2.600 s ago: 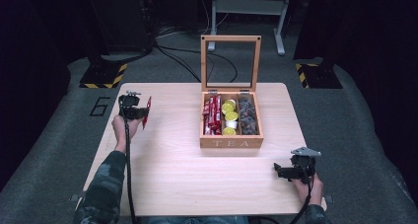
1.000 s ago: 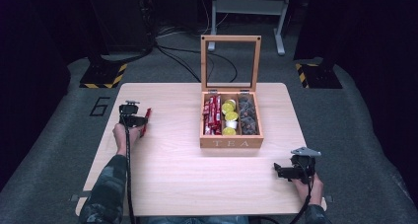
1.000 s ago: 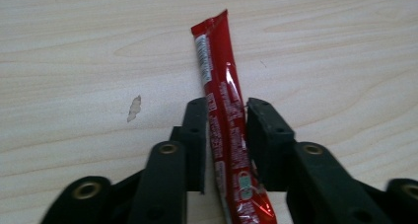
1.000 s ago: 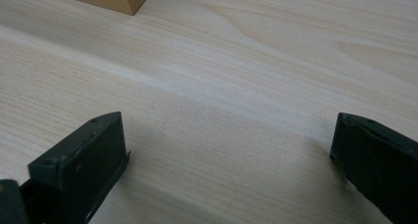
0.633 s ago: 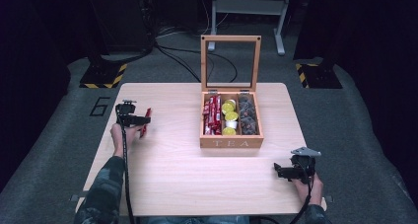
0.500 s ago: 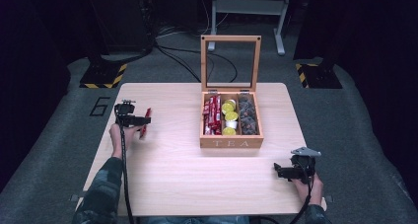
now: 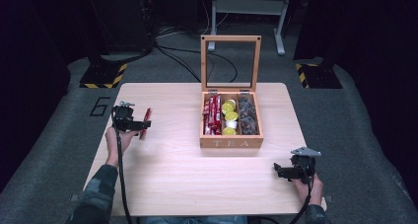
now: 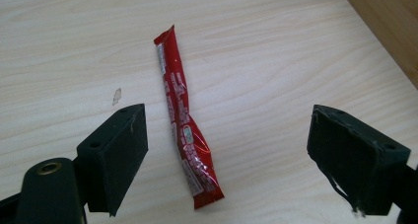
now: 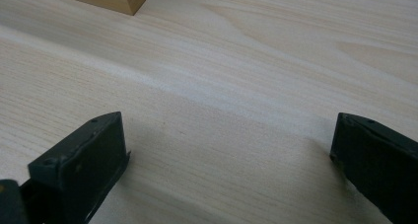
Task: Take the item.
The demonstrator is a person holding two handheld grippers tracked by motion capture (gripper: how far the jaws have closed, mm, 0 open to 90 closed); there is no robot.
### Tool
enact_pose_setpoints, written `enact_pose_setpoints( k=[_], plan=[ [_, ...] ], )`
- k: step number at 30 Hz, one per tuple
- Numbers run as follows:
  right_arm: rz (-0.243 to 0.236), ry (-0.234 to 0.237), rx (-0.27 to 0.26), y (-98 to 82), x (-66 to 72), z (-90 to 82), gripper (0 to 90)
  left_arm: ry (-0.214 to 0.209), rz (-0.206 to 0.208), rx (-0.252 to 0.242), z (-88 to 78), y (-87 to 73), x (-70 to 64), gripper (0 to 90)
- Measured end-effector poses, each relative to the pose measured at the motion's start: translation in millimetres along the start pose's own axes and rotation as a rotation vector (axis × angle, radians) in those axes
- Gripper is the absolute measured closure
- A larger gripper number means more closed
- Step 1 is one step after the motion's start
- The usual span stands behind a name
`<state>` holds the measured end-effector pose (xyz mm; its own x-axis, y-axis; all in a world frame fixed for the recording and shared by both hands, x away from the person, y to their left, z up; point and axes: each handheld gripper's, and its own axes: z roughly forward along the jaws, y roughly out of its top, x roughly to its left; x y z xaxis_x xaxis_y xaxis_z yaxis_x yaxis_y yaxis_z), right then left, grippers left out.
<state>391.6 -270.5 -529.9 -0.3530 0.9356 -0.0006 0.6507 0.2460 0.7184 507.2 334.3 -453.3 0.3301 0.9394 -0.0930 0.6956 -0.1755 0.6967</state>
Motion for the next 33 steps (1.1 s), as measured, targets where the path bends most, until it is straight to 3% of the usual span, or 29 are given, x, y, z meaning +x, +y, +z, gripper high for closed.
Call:
enact_pose_setpoints(
  k=[13,22,33],
  plan=[
    [0.000,0.000,0.000,0.0,0.0,0.0,0.0,-0.013,0.038,-0.024,-31.0,-28.5,-9.0,15.5],
    [0.000,-0.001,0.000,0.0,0.0,0.0,0.0,-0.015,0.043,-0.030,-40.6,-54.8,-14.1,14.9],
    [0.001,-0.001,0.000,0.0,0.1,0.0,0.0,0.024,0.045,-0.007,-46.2,-94.5,-16.2,14.9]
  ],
)
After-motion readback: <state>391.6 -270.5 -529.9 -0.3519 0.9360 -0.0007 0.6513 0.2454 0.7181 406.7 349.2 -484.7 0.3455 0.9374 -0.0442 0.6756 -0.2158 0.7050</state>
